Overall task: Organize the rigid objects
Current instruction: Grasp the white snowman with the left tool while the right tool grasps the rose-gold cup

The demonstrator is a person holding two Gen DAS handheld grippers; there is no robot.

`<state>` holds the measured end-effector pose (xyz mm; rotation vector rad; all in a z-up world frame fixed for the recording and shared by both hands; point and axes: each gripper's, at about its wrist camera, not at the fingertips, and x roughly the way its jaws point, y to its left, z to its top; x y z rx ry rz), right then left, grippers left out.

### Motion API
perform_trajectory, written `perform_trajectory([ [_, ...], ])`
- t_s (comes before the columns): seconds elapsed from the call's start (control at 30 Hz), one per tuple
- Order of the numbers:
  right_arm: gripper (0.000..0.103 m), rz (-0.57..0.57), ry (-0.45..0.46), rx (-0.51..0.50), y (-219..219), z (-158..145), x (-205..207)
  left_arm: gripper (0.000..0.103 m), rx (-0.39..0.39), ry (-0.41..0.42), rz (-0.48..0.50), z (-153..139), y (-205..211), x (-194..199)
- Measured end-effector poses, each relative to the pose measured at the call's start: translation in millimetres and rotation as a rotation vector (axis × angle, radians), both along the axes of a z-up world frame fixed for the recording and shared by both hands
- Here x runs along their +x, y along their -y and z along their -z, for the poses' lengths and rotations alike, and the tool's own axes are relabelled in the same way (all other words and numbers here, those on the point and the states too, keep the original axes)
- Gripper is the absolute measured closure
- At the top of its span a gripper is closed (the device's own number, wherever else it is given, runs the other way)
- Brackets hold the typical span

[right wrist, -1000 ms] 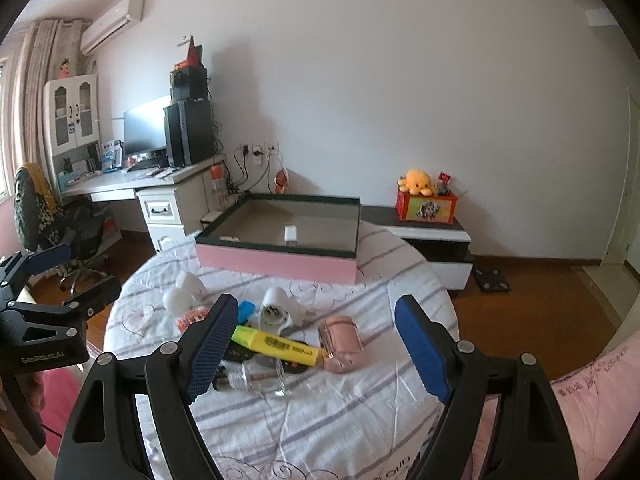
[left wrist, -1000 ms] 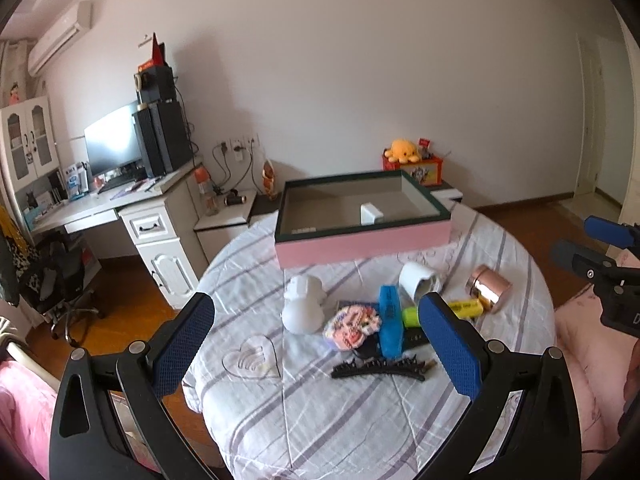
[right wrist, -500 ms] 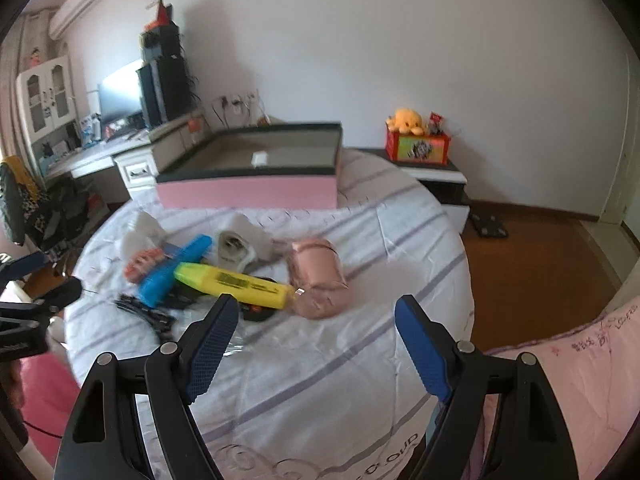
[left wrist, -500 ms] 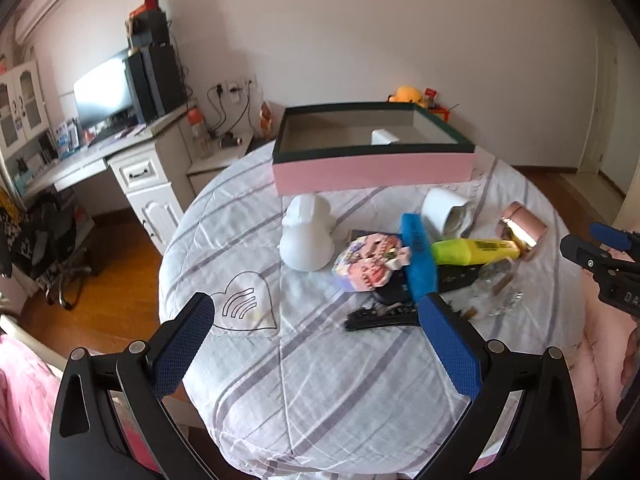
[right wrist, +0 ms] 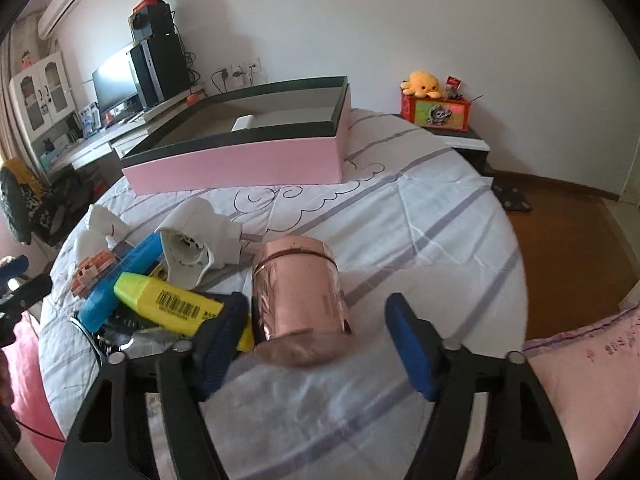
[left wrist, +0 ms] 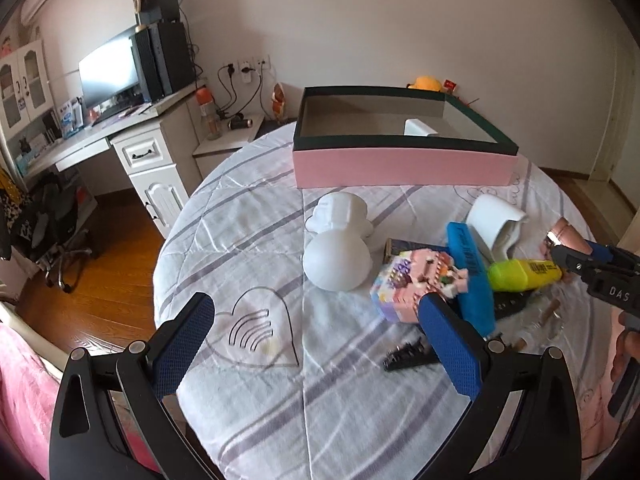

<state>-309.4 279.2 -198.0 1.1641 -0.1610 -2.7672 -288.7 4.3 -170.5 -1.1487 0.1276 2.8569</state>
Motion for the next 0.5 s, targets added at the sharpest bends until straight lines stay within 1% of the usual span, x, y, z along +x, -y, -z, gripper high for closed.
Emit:
perform_trajectory([
  [0.03, 0.039, -0.008, 0.002, -0.011, -1.4, 0.3, -2.7, 0.000, -0.002, 0.003, -0.001, 1.2, 0.0, -3.9],
  [0.1, 0.055, -0.027, 0.012, -0.014, -0.8, 1.7, -7.2, 0.000, -0.004, 0.009, -0.008, 4.1, 0.5, -14.1],
  [0.27, 0.055, -0.043, 0.016, 0.003, 2.0, 6.0, -11.6, 0.000, 0.027, 0.030, -0.046, 10.5, 10.1, -41.2],
  [0.5, 0.056, -0.037, 0.027, 0.054, 7.9, 10.7, -19.0, 0.000, 0.014, 0.061, -0.036, 22.2, 5.3, -67.9],
])
